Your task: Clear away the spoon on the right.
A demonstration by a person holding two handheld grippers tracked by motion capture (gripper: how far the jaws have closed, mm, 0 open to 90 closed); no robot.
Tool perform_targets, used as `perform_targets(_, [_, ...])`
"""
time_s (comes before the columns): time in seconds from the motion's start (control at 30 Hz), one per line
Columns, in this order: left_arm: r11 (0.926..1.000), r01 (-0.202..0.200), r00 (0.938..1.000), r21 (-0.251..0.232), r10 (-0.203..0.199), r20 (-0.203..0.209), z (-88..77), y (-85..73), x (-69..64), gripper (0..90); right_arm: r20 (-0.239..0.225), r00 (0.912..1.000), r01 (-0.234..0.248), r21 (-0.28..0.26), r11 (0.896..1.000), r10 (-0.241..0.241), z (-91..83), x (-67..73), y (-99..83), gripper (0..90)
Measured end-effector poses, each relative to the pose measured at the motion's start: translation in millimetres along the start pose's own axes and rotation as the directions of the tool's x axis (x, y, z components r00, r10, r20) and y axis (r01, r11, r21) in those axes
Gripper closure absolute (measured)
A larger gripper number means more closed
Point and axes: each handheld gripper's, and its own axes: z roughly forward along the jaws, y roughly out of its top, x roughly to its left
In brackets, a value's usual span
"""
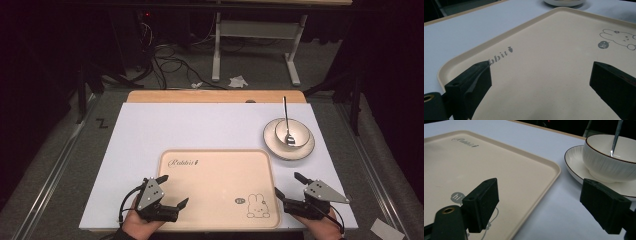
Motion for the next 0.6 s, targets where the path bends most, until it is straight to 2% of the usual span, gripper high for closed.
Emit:
perform_targets(0.03, [1.0,0.004,1.0,-0.001,-0.004,-0.004,-0.3,0.0,0.6,4.7,-0.021,0.9995,0.024,0.013,1.0,-0.024,-1.4,2.8,0.7,16.6])
perform_targets(0.1, [1.0,0.007,1.0,-0.002,-0.007,-0.007,-0.5,-0.1,1.2,4.6,-0.034,0.9987,0.039,0.016,0.999,-0.038,-2.8,6.0,1.0,16.6])
perform_targets(0.17, [1.0,0.01,0.9999,0.002,-0.01,-0.01,0.0,-0.6,2.0,4.6,-0.054,0.9959,0.073,0.002,0.997,-0.073,-4.4,11.4,1.8,16.6])
perform_targets(0.27, [0.9999,0.011,0.9999,0.007,-0.011,-0.009,0.6,-0.8,2.5,4.6,-0.076,0.9939,0.08,0.002,0.997,-0.08,-4.3,18.7,3.7,16.6])
perform_targets(0.6, [0.9998,0.013,0.9999,0.015,-0.013,-0.001,1.6,-0.6,2.1,4.7,-0.077,0.9948,0.067,0.007,0.998,-0.066,-3.2,15.9,2.5,18.0])
